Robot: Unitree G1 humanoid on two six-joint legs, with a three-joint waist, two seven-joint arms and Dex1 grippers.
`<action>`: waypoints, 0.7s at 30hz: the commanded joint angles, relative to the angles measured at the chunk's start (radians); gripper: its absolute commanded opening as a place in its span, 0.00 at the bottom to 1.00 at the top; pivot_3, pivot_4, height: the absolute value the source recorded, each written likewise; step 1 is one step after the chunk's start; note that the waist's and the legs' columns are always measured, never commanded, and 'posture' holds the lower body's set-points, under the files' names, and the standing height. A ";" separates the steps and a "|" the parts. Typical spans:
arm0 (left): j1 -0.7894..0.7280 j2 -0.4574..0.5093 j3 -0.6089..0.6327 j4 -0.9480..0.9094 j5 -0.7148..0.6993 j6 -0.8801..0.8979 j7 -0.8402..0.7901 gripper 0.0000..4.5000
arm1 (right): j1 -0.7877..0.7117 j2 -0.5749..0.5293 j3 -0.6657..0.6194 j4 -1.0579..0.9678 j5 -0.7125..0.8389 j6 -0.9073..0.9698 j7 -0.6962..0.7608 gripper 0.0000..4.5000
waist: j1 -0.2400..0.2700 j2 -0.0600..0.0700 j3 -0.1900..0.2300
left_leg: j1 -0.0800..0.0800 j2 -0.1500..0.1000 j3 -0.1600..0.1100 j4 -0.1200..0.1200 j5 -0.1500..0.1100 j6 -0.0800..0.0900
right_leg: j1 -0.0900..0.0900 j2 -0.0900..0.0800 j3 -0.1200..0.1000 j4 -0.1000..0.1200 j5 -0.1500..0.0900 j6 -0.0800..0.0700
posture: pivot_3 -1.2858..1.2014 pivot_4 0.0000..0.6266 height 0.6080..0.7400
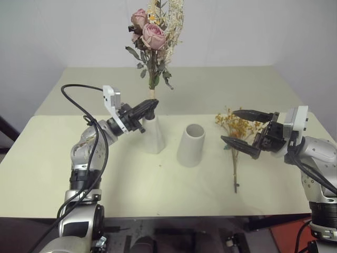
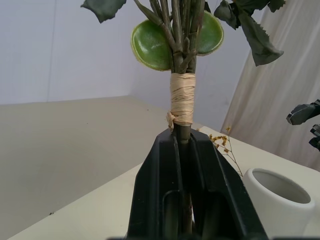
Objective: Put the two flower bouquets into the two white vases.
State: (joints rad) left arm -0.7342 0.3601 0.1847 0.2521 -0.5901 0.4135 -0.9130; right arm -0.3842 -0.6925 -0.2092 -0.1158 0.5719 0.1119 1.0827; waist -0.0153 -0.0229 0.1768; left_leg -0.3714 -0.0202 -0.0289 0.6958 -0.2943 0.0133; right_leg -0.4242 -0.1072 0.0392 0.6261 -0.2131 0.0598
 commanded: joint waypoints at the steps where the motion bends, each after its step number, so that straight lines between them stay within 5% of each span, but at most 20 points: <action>1: 0.005 0.004 0.005 -0.049 -0.006 -0.022 0.000 0.00 | -0.011 -0.014 -0.031 -0.033 0.017 0.004 -0.009 1.00 | 0.000 0.000 0.000 | 0.000 0.000 0.000 0.000 0.000 0.000 | 0.000 0.000 0.000 0.000 0.000 0.000 | 0.52 0.24 1.00; 2: 0.010 0.006 0.005 -0.056 -0.007 -0.020 0.000 0.00 | -0.012 -0.015 -0.030 -0.032 0.017 0.004 -0.010 1.00 | 0.000 0.000 0.000 | 0.000 0.000 0.000 0.000 0.000 0.000 | 0.000 0.000 0.000 0.000 0.000 0.000 | 0.52 0.24 1.00; 17: 0.117 0.033 0.045 -0.272 -0.081 0.057 0.065 0.99 | -0.036 -0.008 -0.014 -0.006 0.008 -0.001 -0.001 1.00 | -0.001 0.000 0.000 | 0.000 0.000 -0.001 0.000 0.000 0.000 | 0.000 0.000 0.000 0.000 0.000 0.000 | 0.52 0.24 1.00; 21: 0.183 0.053 0.070 -0.366 -0.112 0.089 0.114 0.99 | -0.050 -0.004 -0.005 0.012 0.001 -0.007 0.008 1.00 | 0.000 0.000 0.000 | 0.001 0.001 -0.001 0.000 0.000 0.000 | 0.000 0.000 0.001 0.000 0.000 0.000 | 0.52 0.24 1.00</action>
State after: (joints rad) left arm -0.5608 0.3972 0.2278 -0.0487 -0.6731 0.4902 -0.8184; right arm -0.4175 -0.6931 -0.2049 -0.0993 0.5706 0.1166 1.0880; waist -0.0151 -0.0229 0.1767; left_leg -0.3706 -0.0196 -0.0297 0.6957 -0.2944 0.0134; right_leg -0.4239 -0.1072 0.0396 0.6258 -0.2131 0.0598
